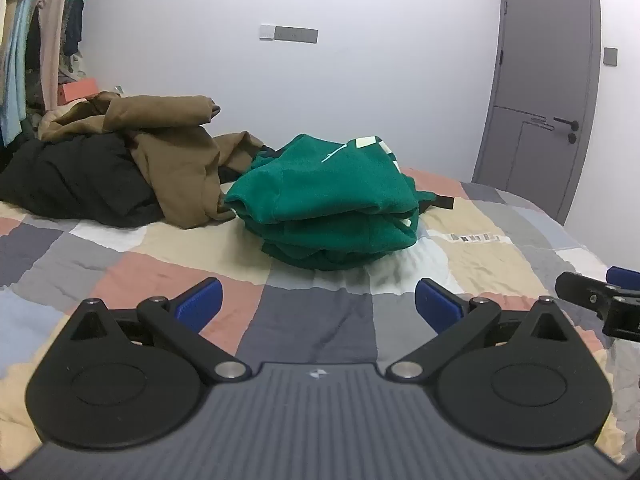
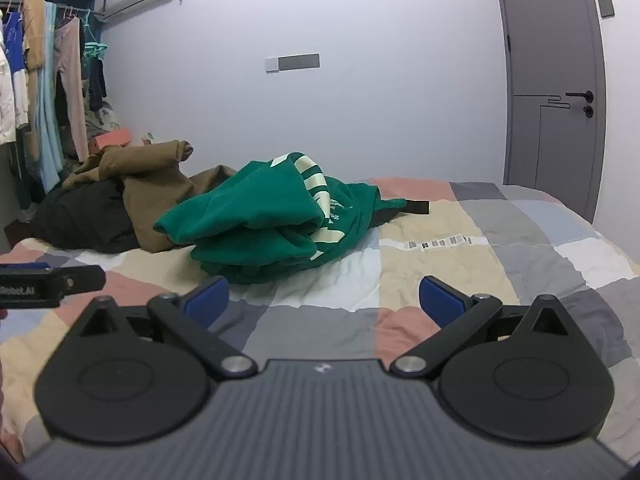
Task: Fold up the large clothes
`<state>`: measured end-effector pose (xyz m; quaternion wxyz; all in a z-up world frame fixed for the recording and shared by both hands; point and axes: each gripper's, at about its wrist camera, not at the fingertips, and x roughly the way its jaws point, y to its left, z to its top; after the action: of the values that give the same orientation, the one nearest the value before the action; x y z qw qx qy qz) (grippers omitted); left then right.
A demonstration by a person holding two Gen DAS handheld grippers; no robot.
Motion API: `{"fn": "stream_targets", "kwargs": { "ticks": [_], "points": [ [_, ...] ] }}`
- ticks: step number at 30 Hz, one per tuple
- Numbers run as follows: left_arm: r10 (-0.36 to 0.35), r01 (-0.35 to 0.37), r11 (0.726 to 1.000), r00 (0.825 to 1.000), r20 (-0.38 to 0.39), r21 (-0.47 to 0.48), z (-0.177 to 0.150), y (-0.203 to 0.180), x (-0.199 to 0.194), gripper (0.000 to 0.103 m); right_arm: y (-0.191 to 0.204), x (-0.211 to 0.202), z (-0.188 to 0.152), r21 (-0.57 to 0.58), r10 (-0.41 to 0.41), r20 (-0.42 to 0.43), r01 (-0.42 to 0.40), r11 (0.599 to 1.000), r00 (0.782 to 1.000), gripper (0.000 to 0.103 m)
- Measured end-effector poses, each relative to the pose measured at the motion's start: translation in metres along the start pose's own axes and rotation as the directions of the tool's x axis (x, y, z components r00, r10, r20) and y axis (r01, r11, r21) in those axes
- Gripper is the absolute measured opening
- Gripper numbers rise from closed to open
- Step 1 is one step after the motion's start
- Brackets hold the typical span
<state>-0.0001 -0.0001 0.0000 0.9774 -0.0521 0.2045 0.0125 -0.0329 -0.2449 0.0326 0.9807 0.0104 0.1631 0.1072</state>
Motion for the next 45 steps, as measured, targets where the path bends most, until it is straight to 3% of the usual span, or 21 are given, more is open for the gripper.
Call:
{"fn": "stream_targets", "kwargs": {
  "ticks": [45],
  "points": [
    [-0.006,0.006,1.0,1.0,-0.004,-0.004,-0.003,-0.002,-0.008,0.103,0.005,0.006,-0.006,-0.007,0.005,-0.023,-0.005,1.0,1.0,0.103]
  ]
}}
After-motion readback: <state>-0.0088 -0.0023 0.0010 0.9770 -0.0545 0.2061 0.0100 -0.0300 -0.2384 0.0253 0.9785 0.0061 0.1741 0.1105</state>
